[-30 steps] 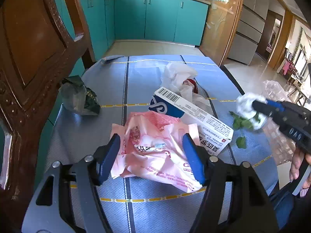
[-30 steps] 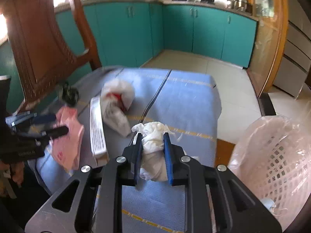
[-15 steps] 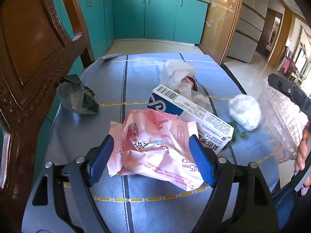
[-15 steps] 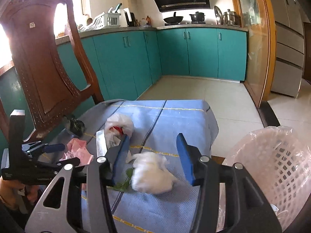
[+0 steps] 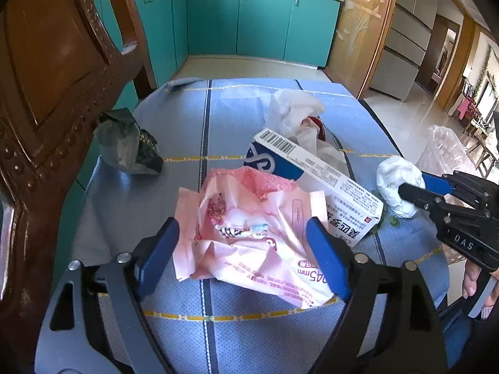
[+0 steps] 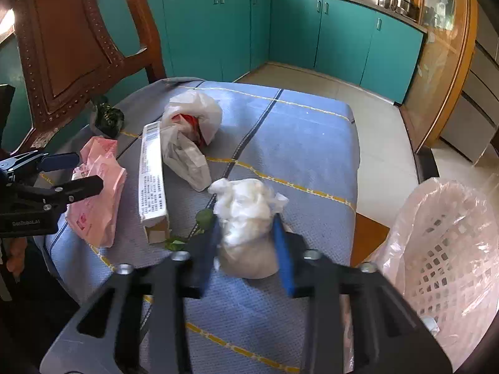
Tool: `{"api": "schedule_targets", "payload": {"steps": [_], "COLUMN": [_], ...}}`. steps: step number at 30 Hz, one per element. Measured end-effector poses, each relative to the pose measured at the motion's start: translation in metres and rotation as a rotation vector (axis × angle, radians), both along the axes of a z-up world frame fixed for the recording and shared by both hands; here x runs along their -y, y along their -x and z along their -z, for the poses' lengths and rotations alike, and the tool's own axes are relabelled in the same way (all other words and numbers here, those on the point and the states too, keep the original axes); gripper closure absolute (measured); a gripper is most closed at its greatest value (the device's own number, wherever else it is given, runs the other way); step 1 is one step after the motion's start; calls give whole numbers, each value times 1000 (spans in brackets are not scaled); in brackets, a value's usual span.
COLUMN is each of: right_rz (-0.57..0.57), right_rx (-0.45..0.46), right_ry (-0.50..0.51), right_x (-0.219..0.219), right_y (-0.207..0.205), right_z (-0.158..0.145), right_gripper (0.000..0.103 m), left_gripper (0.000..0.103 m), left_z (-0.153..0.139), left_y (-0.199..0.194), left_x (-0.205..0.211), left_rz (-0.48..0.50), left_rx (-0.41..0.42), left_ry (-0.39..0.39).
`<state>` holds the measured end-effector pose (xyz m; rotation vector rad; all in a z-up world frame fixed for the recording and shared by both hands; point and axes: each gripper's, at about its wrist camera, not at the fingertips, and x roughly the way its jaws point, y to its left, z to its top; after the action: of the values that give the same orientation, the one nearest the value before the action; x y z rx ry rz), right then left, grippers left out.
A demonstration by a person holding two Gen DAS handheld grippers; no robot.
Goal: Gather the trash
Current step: 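Lift and carry the tissue ball and pink wrapper over the wastebasket with both tools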
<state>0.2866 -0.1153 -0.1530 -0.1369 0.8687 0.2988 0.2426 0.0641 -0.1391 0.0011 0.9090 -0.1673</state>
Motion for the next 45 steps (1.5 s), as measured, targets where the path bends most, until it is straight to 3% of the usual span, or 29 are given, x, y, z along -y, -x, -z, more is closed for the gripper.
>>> {"api": "schedule_targets", "payload": {"steps": [6,10,14,18,26,32,38,45], "right_rz": [38,108,154,171,154,137,122,120], "right_rx": [44,114,144,149,163,165,164,169], "right_ry": [-9,-68,-131,-142,-120,-81,-72,-75], "right_x": [5,23,39,43,34,25,23,25], "right_y": [1,4,4,4,5,6,7,9], "right_z": [-6,-21,-31,-33,-32,-29,-28,-29], "right_gripper": [78,78,78,78,78,78,78,78], "left_gripper": [14,14,24,45,50,50,50,50], "left_z": [5,7,10,6,-23,-46,-50,-51], "left_y": [1,2,3,4,17,35,40,40], "left_x": [6,10,14,9,-4,1,8,12], "left_rz": [26,41,51,29,-45,-81,-83,-90], "left_rx": [-17,-19,-29,-7,157,328,357,366], "left_ry": [-24,-31,-42,-32,16,-69,-129,-132]}}
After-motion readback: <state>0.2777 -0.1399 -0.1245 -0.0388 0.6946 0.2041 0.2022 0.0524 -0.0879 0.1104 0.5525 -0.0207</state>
